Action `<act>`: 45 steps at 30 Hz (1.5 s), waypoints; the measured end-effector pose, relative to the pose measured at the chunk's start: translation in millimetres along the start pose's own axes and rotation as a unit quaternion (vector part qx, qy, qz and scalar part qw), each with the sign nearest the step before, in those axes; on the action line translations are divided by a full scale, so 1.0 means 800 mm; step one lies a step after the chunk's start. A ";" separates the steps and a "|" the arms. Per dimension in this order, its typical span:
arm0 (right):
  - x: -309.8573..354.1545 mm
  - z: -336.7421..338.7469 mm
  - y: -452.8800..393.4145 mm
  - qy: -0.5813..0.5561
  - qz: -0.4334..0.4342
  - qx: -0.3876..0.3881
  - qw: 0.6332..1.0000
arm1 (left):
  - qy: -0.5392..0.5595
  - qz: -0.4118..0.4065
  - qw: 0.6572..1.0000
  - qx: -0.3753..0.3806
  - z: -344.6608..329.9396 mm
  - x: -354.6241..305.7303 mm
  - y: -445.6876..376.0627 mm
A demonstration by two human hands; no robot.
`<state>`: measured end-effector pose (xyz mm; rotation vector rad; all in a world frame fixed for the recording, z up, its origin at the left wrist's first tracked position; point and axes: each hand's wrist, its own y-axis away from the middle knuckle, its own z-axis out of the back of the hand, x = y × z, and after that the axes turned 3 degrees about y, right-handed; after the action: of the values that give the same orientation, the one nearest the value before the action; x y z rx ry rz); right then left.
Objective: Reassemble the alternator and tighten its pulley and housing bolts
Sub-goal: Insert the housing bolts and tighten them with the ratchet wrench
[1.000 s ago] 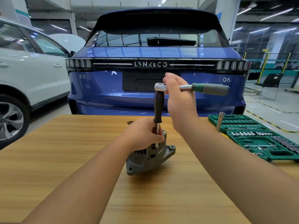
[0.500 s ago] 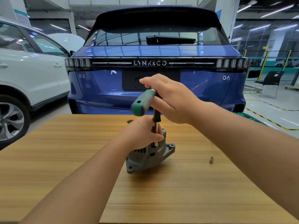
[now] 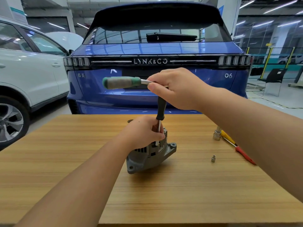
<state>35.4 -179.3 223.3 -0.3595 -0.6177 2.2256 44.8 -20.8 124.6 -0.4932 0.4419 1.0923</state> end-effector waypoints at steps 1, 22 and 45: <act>0.003 0.005 -0.005 -0.006 -0.015 0.009 1.000 | 0.000 0.001 1.000 0.001 0.000 -0.001 0.000; 0.021 -0.056 0.000 -0.732 -0.338 -0.230 0.545 | 0.000 -0.002 1.000 0.004 -0.002 0.003 -0.005; 0.000 -0.034 0.020 -0.081 0.057 -0.116 0.988 | -0.003 0.003 1.000 0.001 -0.001 0.003 -0.003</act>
<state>37.5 -180.2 191.7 -0.3392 -0.9712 2.3127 47.7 -20.3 123.3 -0.4866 0.4399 1.0995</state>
